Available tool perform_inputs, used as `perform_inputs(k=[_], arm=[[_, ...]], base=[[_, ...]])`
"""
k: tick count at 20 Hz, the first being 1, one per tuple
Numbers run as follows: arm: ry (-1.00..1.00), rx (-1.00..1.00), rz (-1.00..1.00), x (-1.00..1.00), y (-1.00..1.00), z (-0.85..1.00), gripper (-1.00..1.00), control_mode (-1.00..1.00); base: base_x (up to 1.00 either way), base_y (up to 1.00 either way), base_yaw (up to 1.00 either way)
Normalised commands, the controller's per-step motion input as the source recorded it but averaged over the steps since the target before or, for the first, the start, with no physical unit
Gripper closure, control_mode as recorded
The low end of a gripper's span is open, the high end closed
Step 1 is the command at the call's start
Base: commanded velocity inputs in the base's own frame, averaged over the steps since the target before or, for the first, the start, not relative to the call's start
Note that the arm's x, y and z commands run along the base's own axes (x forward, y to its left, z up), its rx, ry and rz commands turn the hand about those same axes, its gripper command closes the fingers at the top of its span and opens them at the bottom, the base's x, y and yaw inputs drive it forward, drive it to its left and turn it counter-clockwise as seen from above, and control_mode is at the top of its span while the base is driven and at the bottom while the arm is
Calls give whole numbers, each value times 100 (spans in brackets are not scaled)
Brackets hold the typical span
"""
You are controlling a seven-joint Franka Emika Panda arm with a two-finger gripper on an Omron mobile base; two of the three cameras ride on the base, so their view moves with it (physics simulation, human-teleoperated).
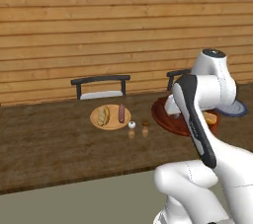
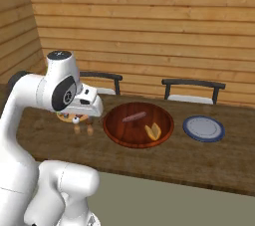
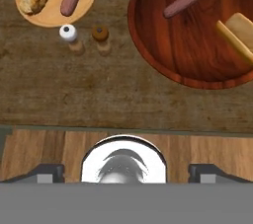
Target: Place one bun and one sausage from the bowl on each plate.
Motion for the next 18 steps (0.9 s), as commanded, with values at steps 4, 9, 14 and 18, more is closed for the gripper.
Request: perform_inputs(k=[4, 9, 14, 18], arm=[[-1, 0, 0, -45, 0, 7, -100, -100], [0, 1, -5, 0, -7, 11, -100, -100], [0, 1, -7, 0, -6, 7, -100, -100], [0, 0, 0, 0, 0, 0, -100, 100]], base=[[0, 0, 0], [0, 0, 0], [0, 0, 0], [-19, -31, 0]])
